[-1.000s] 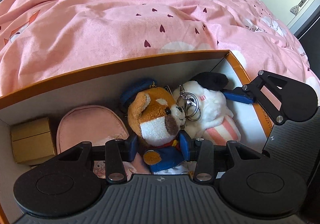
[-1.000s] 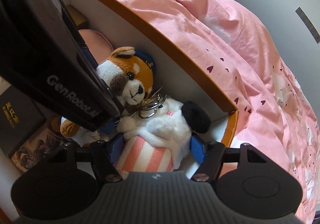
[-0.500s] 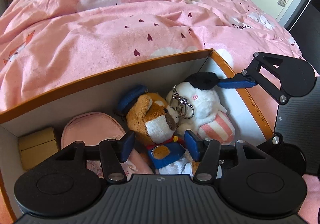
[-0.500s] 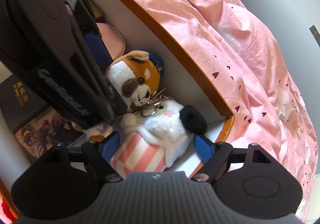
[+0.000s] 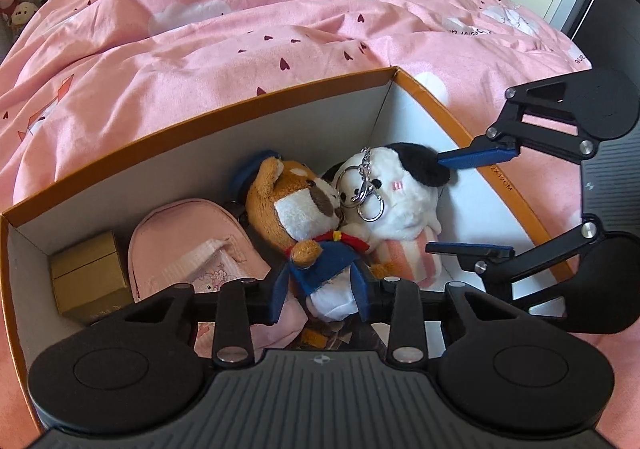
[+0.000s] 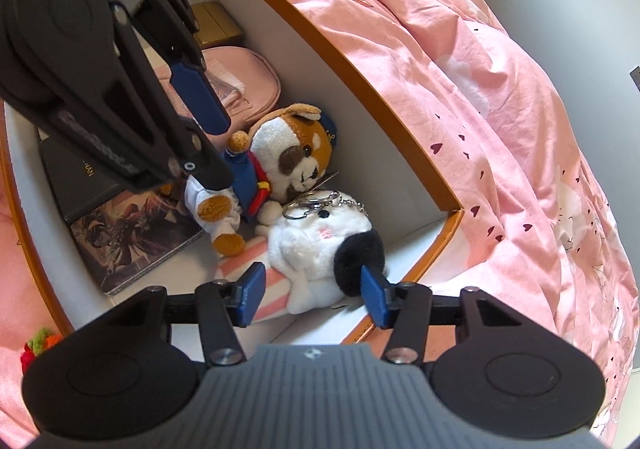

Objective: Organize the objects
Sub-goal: 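Lower both plushes into the orange box and open both tools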

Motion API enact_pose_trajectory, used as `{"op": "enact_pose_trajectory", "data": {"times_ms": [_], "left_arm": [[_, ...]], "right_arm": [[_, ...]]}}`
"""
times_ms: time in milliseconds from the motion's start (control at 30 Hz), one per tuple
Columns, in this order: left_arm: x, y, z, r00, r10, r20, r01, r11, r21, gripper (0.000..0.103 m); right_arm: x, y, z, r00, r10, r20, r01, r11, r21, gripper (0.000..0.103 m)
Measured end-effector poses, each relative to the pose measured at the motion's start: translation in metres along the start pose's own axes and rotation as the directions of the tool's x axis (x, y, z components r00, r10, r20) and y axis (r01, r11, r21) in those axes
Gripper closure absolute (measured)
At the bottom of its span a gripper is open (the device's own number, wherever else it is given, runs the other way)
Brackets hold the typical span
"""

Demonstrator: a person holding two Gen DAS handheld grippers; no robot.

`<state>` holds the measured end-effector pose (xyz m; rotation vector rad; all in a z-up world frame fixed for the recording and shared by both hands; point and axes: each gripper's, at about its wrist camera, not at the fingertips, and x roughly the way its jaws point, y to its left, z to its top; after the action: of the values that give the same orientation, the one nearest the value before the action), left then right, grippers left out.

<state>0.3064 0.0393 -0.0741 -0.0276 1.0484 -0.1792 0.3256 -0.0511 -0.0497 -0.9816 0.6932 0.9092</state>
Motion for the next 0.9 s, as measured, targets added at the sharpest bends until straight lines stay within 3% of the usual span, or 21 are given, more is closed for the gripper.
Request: {"op": "enact_pose_trajectory", "data": {"times_ms": [200, 267, 500, 567, 667, 900], "left_arm": [[0.009, 0.000, 0.001, 1.000, 0.030, 0.007, -0.030, 0.999, 0.016, 0.076], [0.011, -0.003, 0.003, 0.997, 0.073, 0.012, -0.074, 0.996, 0.050, 0.077], [0.016, -0.003, 0.003, 0.997, 0.077, 0.003, -0.077, 0.996, 0.051, 0.078], [0.016, -0.002, 0.003, 0.998, 0.070, 0.006, -0.070, 0.997, 0.038, 0.078], [0.018, 0.000, 0.004, 0.998, 0.069, 0.014, -0.069, 0.997, 0.031, 0.078], [0.023, 0.001, 0.008, 0.997, 0.073, 0.003, -0.073, 0.997, 0.013, 0.079]], "right_arm": [[-0.005, 0.005, -0.003, 0.998, 0.060, -0.019, -0.060, 0.998, -0.005, 0.044], [0.000, 0.014, 0.000, 0.997, 0.064, -0.049, -0.064, 0.998, -0.005, 0.045], [0.029, 0.017, 0.007, 0.990, 0.059, -0.130, -0.063, 0.998, -0.029, 0.044], [0.033, 0.015, 0.008, 0.990, 0.054, -0.129, -0.058, 0.998, -0.023, 0.044], [0.038, 0.013, 0.009, 0.993, 0.025, -0.114, -0.029, 0.999, -0.031, 0.051], [0.041, 0.015, 0.008, 0.995, 0.009, -0.102, -0.012, 0.999, -0.030, 0.052]]}}
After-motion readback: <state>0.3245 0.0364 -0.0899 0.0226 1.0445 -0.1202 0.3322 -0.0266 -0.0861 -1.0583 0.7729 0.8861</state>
